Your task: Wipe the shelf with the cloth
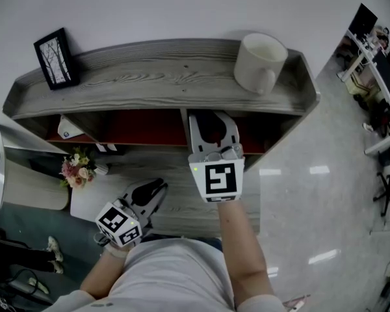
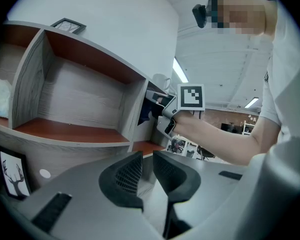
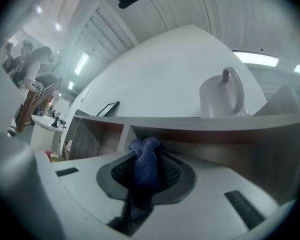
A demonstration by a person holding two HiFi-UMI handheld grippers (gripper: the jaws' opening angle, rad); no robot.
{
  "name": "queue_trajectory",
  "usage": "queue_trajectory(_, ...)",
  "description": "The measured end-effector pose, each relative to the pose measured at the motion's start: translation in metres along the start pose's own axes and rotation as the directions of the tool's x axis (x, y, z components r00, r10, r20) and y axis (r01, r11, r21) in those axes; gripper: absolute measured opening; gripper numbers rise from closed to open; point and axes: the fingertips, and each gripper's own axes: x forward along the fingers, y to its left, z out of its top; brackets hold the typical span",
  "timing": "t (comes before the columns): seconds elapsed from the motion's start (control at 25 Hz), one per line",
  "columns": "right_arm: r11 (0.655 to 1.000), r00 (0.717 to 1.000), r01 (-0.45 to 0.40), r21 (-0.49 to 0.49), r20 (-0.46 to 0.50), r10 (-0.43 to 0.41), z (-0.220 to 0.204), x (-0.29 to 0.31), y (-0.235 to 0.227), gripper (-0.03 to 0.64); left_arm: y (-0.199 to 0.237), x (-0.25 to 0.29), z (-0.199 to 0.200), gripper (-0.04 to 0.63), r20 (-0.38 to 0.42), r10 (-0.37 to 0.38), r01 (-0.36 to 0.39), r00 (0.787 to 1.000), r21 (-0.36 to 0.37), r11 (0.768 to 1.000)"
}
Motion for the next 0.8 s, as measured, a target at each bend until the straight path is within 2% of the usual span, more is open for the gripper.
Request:
queue_trajectory(0.4, 0.998, 0.997, -0.059, 0.033, -0.049, 0.060, -0.025, -0.024, 0.022, 0.064, -0.011, 0.009, -0.002, 0.052, -0.007, -0.032, 0.032, 0.999, 0.000, 0.999)
queue_trajectory(0.64, 0.993, 0.986, -0.083, 0.086, -0.136, 0.094, -0.065, -0.031, 0.030, 0.064, -0.009, 0.008, -0.005, 0.052, -0.013, -0.024, 0.024, 1.000, -0.006, 1.000)
queue_trajectory(0.8, 0.988, 0.968, -0.101, 0.120, -0.218, 0.125, -0.102, -0.039, 0.040, 0.064, -0.008, 0.006, -0.007, 0.052, -0.016, -0.018, 0.018, 1.000, -0.007, 1.000)
